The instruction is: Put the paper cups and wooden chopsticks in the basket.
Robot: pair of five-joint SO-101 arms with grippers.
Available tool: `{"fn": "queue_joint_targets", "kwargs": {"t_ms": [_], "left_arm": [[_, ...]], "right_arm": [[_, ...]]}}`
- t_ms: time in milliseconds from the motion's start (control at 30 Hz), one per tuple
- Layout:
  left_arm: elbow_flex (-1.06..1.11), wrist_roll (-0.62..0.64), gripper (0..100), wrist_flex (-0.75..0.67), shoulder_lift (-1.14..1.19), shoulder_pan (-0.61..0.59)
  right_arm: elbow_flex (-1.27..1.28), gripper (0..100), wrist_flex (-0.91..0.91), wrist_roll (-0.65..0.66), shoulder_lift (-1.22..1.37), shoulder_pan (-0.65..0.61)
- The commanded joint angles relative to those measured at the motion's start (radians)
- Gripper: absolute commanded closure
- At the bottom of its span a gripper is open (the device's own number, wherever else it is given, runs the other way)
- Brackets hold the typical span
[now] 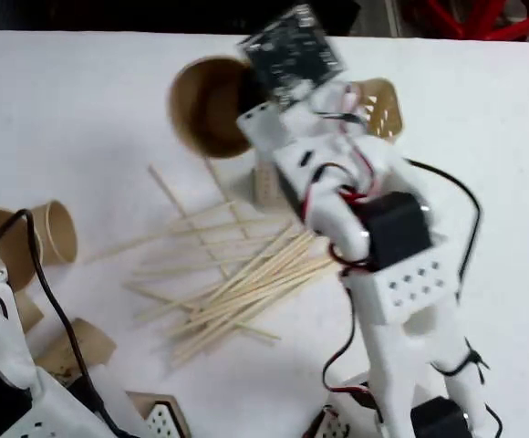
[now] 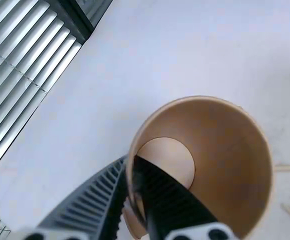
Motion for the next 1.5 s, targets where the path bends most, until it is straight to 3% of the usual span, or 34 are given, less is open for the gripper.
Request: {"fn": "queue_joint_targets", "kwargs": {"t_ms": [0,400,867,1033,1167,1333,1467], "left_arm": [[-0.020,0.011,98,0.003,0.013,-0.005],[-0.020,0.011,98,0.003,0.013,-0.005],[-0.025,0.012,98,0.003,0.013,-0.004],[-0.031,0.014,98,0.003,0.013,0.070],[-0.034,0.086,98,-0.005,0.013,0.134],[-0.141,0.186,98,0.003,0.016,0.289],[-0.252,0.290,98,-0.005,0.019,0.452]], "right_arm": [[-0.046,97.9,-0.002,0.003,-0.048,0.093],[-0.044,97.9,-0.096,0.002,0.127,0.375],[-0.046,97.8,-0.038,-0.124,0.320,0.446],[-0.048,91.6,0.042,-0.124,0.263,0.443],[-0.048,84.8,0.122,-0.124,0.156,0.441],[-0.040,85.1,0.234,-0.124,0.035,0.443],[0.014,94.2,0.308,-0.121,-0.001,0.452]]}}
